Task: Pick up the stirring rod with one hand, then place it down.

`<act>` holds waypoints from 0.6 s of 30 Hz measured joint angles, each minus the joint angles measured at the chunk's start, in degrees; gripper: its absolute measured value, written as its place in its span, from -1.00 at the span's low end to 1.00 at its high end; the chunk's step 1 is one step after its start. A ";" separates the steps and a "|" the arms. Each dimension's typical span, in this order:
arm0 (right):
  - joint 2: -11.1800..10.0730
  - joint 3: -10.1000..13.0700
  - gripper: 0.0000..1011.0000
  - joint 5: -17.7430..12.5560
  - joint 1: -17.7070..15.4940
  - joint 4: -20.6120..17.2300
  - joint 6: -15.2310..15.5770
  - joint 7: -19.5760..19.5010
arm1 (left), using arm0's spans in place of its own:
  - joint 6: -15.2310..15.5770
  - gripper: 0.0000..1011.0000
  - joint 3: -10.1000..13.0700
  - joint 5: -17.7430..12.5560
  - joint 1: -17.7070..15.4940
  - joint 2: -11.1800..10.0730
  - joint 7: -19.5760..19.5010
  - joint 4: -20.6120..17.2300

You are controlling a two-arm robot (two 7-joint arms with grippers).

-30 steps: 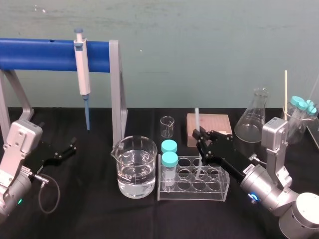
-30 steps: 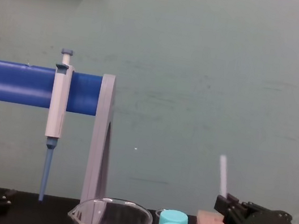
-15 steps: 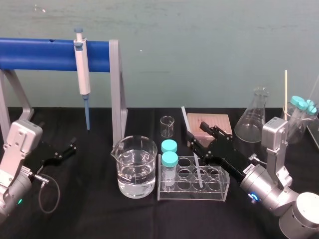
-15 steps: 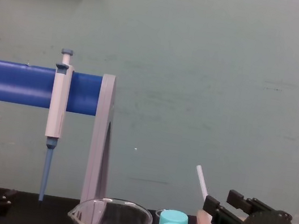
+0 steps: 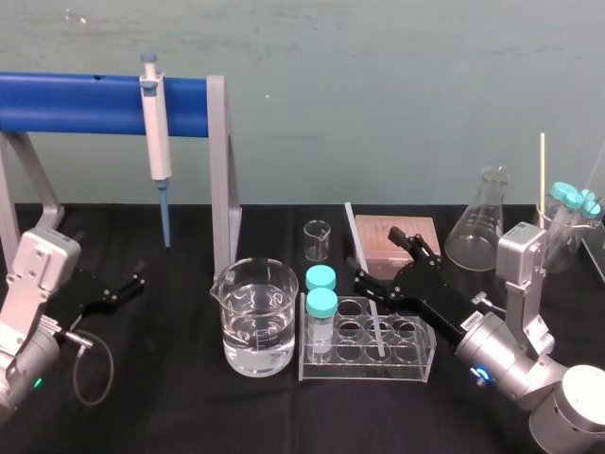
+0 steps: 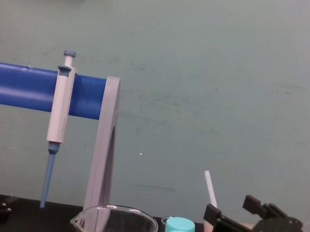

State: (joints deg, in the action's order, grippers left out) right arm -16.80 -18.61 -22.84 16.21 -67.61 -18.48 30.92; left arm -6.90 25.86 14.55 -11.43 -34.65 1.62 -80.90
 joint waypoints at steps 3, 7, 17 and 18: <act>-0.33 0.63 0.98 -0.11 -0.36 -1.66 0.90 -0.52 | 0.00 0.98 0.00 0.00 0.00 0.00 0.00 0.00; -0.61 2.65 0.98 -0.08 -1.55 -4.92 2.67 -4.16 | 0.00 0.98 0.00 0.00 0.00 0.00 0.00 0.00; 1.10 10.10 0.98 4.51 -5.81 -8.47 8.28 -21.64 | 0.00 0.98 0.00 0.00 0.00 0.00 0.00 0.00; 1.25 10.41 0.98 4.82 -5.99 -8.14 8.46 -22.26 | 0.00 0.98 0.00 0.00 0.00 0.00 0.00 0.00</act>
State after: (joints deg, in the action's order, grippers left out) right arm -15.55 -8.21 -18.02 10.22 -75.75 -10.02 8.66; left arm -6.90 25.86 14.55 -11.43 -34.65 1.62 -80.90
